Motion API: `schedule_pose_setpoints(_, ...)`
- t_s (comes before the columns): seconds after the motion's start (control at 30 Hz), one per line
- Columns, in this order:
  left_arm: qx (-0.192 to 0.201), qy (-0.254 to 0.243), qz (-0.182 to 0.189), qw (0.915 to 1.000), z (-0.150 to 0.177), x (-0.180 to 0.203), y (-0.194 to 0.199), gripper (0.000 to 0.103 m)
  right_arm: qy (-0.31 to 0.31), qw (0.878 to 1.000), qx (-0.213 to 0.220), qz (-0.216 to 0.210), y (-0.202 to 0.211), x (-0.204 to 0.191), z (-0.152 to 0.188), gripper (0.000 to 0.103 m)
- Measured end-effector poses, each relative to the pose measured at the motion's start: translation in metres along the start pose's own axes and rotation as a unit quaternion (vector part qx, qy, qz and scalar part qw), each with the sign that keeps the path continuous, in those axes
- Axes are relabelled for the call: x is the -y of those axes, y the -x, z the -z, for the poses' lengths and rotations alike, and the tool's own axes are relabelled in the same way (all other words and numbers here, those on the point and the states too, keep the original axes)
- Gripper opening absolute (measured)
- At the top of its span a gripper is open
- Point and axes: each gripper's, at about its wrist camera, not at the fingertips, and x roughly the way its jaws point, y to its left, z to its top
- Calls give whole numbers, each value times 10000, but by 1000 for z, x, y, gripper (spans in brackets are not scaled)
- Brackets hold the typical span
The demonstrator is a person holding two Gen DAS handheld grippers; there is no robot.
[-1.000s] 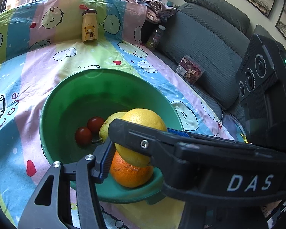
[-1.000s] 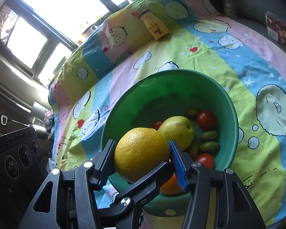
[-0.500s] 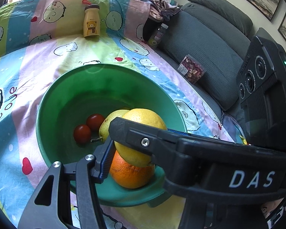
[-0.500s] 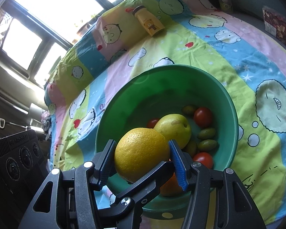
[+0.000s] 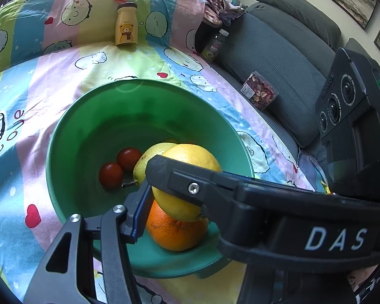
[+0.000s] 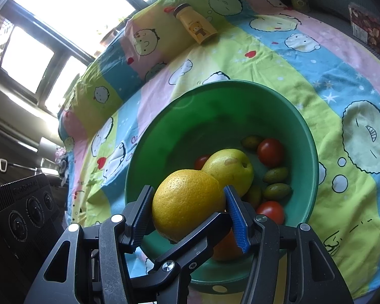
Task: Organize fruits
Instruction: 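Lower the yellow citrus onto the orange in the basin and open both grippers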
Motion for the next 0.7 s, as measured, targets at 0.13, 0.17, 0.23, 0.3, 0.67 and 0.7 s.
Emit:
schedule_pose_setpoints(0.13, -18, 5, 10, 10000, -1, 0, -2, 53, 3, 10000, 4, 16, 0, 0, 0, 59)
schedule_pose_setpoints(0.17, -27, 15, 12, 10000, -1, 0, -2, 53, 5, 10000, 4, 23, 0, 0, 0, 59)
schedule_pose_setpoints(0.23, -50, 38, 6, 10000, -1, 0, -4, 53, -7, 10000, -3, 46, -1, 1, 0, 59)
schedule_pose_setpoints(0.3, -72, 38, -36, 10000, -1, 1, -6, 53, -17, 10000, -6, 78, -1, 3, 0, 59)
schedule_pose_setpoints(0.67, -62, 41, -94, 9999, -1, 2, -7, 53, -8, 10000, -2, 92, -2, 3, 1, 59)
schedule_pose_setpoints(0.7, -69, 41, -136, 9999, -1, 3, -7, 53, -8, 9999, -1, 109, -2, 4, 1, 59)
